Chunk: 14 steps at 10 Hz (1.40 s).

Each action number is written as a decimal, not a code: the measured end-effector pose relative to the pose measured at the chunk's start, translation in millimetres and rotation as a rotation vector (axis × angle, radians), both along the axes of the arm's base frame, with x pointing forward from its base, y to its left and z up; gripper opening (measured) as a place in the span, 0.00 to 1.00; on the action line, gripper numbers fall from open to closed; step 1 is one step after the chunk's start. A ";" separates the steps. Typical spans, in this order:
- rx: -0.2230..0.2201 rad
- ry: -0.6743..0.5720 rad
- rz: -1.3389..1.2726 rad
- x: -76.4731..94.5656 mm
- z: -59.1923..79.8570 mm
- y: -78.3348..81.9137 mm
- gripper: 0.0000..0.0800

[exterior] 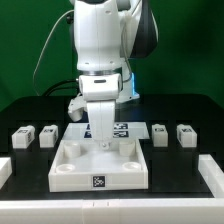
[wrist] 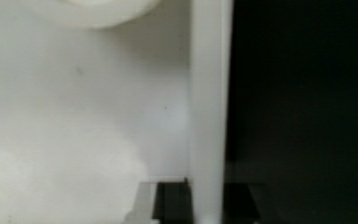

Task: Assemble one leg

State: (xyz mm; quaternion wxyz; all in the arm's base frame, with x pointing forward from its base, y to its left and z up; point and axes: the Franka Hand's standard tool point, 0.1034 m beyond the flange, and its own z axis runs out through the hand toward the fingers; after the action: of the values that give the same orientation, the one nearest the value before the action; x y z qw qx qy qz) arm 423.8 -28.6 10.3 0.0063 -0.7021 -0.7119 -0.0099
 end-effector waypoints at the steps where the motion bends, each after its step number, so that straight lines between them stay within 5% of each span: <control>1: 0.000 0.000 0.000 0.0 0.0 0.1 0.07; 5: 0.008 0.011 -0.053 25.9 1.7 43.9 0.07; 14: 0.027 -0.018 -0.035 71.2 1.0 90.2 0.07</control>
Offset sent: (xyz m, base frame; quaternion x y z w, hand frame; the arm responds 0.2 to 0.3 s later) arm 0.0355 0.0528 -0.0017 0.0033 -0.0140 0.0038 0.9999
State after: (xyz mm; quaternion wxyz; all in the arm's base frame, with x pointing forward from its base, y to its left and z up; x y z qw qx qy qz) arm 495.0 61.6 11.3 0.0091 -0.7142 -0.6994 -0.0260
